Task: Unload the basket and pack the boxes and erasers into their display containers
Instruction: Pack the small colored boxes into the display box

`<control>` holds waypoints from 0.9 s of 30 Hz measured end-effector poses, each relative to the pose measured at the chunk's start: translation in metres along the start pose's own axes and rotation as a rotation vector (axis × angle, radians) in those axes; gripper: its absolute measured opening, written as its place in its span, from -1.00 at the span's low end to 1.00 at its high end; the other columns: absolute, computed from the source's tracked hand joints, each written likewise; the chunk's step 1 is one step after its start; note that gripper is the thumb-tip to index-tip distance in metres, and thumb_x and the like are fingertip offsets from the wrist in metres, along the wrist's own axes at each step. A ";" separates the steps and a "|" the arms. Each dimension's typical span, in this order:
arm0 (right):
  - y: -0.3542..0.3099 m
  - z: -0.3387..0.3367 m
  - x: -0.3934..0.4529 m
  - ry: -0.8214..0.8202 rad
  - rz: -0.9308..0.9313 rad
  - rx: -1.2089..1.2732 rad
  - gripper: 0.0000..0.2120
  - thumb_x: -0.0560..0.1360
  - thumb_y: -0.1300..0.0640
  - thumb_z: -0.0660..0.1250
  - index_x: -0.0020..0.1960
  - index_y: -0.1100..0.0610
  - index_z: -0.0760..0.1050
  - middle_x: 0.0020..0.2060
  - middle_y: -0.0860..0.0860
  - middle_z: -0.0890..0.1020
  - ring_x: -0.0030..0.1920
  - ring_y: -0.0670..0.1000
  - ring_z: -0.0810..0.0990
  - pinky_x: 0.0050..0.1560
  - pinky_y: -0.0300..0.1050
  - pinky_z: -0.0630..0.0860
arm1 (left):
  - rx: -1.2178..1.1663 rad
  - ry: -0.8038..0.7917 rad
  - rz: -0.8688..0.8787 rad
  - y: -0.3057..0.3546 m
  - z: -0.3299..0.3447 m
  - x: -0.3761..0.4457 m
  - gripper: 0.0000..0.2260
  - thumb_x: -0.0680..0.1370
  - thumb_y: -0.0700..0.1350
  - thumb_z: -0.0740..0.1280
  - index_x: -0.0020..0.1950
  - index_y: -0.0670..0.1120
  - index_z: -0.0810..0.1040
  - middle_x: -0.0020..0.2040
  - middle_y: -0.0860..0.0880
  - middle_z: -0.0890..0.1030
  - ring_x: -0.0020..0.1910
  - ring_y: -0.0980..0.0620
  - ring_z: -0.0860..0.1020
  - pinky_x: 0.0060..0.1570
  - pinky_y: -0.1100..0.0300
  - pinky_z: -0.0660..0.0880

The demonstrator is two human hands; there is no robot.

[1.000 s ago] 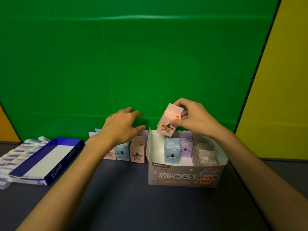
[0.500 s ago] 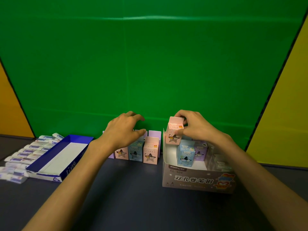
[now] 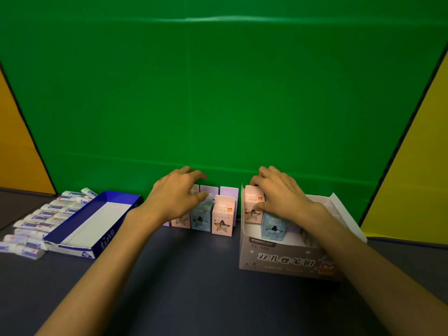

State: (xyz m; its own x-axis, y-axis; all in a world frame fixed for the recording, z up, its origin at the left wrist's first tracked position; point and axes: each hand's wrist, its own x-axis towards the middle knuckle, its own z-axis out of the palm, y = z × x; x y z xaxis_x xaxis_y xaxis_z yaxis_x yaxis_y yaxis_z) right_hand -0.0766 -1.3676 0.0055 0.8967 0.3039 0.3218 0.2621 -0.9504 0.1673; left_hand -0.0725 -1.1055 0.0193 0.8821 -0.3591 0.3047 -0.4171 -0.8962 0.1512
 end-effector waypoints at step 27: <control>-0.067 -0.025 0.016 0.013 0.066 0.088 -0.60 0.49 -0.12 0.32 0.24 0.07 0.52 -0.01 -0.01 0.63 0.16 0.05 0.42 0.10 0.03 0.40 | 0.213 -0.005 0.153 -0.023 0.051 -0.007 -0.29 0.47 0.18 0.43 0.54 0.05 0.23 0.53 -0.02 0.21 0.51 -0.06 0.16 0.45 -0.03 0.13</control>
State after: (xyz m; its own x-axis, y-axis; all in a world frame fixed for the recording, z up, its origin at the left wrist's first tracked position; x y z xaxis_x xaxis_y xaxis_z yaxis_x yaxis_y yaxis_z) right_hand -0.0884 -1.2970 0.0228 0.9085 0.2412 0.3413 0.2340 -0.9702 0.0628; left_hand -0.0581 -1.0959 -0.0341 0.8138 -0.4954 0.3038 -0.4905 -0.8659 -0.0982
